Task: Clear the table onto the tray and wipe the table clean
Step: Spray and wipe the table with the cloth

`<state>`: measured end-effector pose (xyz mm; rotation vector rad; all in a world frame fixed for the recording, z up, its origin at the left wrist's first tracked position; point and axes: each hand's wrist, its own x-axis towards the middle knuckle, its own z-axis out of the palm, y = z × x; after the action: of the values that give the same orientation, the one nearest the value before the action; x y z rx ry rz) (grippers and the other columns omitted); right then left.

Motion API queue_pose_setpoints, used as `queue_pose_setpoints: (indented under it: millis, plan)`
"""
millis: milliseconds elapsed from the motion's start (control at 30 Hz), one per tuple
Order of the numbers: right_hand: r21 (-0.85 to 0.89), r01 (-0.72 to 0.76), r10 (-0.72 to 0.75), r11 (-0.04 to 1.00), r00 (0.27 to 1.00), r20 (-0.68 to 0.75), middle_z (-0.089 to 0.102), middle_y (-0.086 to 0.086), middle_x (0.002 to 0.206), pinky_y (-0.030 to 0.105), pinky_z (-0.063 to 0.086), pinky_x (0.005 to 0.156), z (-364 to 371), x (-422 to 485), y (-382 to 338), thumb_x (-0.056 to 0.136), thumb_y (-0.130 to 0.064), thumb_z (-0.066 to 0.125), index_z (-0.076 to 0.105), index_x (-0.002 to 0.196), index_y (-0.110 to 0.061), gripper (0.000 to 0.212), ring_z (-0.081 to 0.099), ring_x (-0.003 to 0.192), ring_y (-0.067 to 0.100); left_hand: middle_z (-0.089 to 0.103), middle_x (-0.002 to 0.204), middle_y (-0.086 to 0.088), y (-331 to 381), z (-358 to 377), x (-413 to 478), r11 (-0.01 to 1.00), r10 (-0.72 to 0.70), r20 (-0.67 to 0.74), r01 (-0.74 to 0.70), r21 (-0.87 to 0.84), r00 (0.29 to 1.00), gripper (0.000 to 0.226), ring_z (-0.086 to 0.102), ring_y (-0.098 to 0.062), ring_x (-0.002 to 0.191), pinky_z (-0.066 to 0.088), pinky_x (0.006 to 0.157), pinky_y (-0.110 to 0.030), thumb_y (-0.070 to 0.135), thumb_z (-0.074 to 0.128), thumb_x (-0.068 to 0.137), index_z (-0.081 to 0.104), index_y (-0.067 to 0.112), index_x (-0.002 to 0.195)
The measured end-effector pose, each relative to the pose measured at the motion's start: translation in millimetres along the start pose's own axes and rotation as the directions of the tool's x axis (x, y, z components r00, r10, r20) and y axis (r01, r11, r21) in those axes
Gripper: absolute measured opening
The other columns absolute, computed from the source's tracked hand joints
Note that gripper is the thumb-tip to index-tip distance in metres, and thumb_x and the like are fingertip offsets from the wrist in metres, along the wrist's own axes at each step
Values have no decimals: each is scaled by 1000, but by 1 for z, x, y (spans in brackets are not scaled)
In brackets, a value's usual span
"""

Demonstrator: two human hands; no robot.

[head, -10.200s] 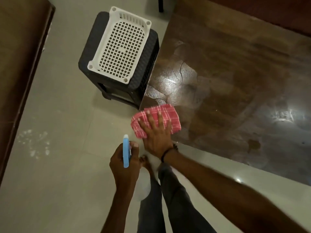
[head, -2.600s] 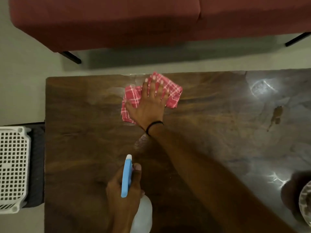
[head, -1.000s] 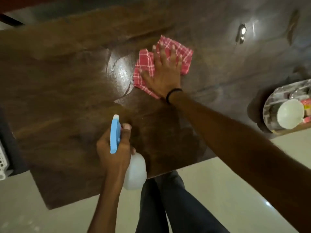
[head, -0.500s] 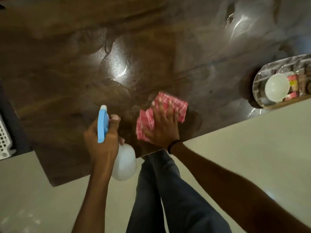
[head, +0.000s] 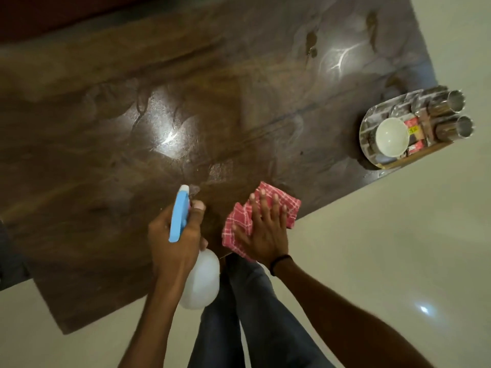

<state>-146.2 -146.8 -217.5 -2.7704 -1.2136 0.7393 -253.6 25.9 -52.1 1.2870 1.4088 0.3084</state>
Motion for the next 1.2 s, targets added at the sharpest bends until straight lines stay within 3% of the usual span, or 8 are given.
queue_pose_setpoints:
  millis: [100,233,367,500,667,867,1100,1200]
  plan:
    - [16,-91,92,996,995,-41,10,9,168,63,2,121,-11,16,16,88,-77,44,16,160,-19,96,1,154,37,67,73,-7,-3,21,6,999,-18,100,13,49,995,13,60,-19,44,52,46,-25,31,71,87,65,20,91]
    - [68,-135,141,988,986,-86,15,9,167,61,5,122,-4,17,13,87,-76,47,20,159,-19,96,5,155,35,64,63,-2,-8,55,11,984,-60,228,19,176,972,15,61,-14,44,52,46,-22,32,71,87,61,22,82]
    - [109,-166,181,980,972,-150,18,10,166,61,9,122,0,18,16,91,-79,26,23,159,-18,91,4,155,33,62,61,-4,-8,80,8,963,-85,294,3,269,952,24,61,-20,52,56,51,-29,36,69,88,55,25,71]
    - [144,-168,188,975,972,-141,14,9,167,62,10,121,-3,18,14,91,-80,18,22,159,-18,92,3,155,33,61,58,-4,-8,89,5,950,-89,261,3,313,961,28,62,-24,51,56,53,-34,36,68,88,54,24,67]
    - [123,-200,214,972,970,-117,14,8,167,58,3,123,-5,18,14,87,-81,41,18,160,-21,97,-1,155,31,63,58,-8,-7,87,5,944,-47,178,-14,330,983,27,63,-27,51,56,52,-33,37,68,86,57,19,69]
    - [135,-228,244,964,962,-122,12,9,167,61,4,122,-7,24,31,84,-81,46,16,159,-21,100,0,154,33,64,62,-3,-2,87,14,945,-89,167,30,326,982,22,64,-19,51,54,53,-26,39,70,81,54,26,74]
    - [128,-317,334,940,930,-156,12,11,167,66,5,119,-63,141,56,87,-83,37,13,160,-18,100,3,153,40,60,57,0,-8,89,22,964,-71,75,49,261,995,24,59,-20,47,49,51,-25,31,73,80,53,24,70]
    - [33,-159,162,987,980,-112,14,16,165,68,14,118,-47,97,59,85,-83,39,9,160,-21,102,12,151,45,59,58,-2,-3,93,24,969,-86,79,65,236,993,24,57,-18,48,47,50,-24,22,72,88,55,21,71]
